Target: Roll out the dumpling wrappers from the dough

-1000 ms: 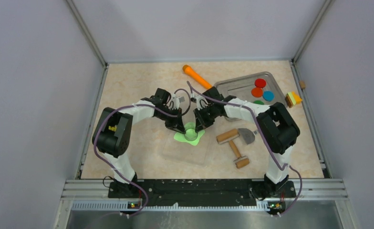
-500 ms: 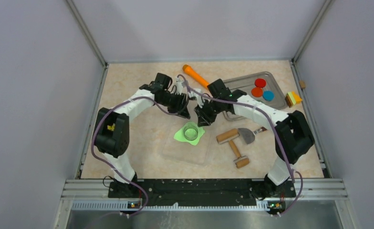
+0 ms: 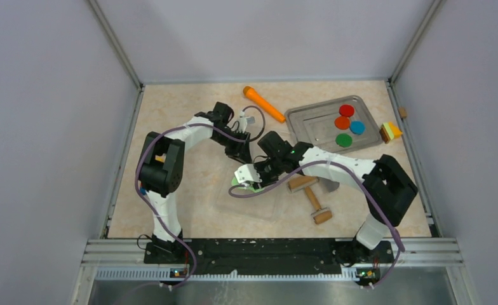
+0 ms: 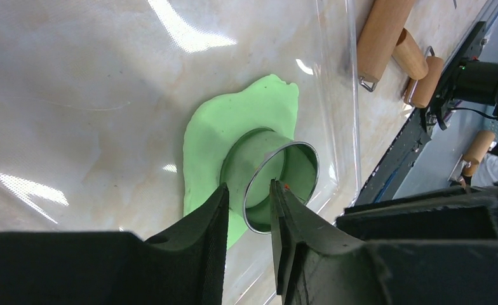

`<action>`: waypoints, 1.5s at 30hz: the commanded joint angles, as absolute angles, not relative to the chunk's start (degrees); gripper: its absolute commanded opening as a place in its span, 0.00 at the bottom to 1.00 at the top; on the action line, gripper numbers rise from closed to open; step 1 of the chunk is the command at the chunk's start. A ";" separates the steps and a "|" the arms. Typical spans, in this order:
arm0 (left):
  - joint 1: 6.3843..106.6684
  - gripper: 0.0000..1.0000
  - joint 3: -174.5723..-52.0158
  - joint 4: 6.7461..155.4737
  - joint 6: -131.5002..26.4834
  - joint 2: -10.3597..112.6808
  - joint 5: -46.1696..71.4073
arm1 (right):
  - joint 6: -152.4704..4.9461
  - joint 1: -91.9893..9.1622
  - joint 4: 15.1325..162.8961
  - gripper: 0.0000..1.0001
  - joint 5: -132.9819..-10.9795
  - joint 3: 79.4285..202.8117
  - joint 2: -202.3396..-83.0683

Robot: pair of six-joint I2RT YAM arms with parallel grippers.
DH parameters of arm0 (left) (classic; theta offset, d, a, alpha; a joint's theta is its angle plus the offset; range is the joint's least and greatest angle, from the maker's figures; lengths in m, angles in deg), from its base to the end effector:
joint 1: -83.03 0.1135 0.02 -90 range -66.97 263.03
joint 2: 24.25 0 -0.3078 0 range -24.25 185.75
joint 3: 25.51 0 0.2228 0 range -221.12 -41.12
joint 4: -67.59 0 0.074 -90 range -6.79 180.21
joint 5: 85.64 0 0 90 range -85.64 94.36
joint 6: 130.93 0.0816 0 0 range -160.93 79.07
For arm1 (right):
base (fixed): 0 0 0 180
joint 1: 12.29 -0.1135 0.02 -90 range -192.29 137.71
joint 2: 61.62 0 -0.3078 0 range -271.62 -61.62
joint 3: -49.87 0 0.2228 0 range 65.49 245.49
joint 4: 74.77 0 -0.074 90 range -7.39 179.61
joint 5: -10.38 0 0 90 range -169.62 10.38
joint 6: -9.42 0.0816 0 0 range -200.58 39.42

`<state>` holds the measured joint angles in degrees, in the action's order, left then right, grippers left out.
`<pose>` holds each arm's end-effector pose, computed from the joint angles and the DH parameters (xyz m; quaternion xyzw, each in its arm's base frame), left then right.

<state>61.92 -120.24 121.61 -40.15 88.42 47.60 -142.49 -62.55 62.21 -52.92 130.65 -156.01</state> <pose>0.3455 -0.1933 0.2020 0.2310 0.8905 -0.3839 0.0792 0.1897 0.2856 0.2453 -0.8104 0.4650 0.1917 0.3004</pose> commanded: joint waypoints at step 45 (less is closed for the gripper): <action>59.65 0.00 -120.52 123.34 -37.77 93.42 44.18 | -115.16 -65.48 72.79 0.00 -62.25 127.01 -167.78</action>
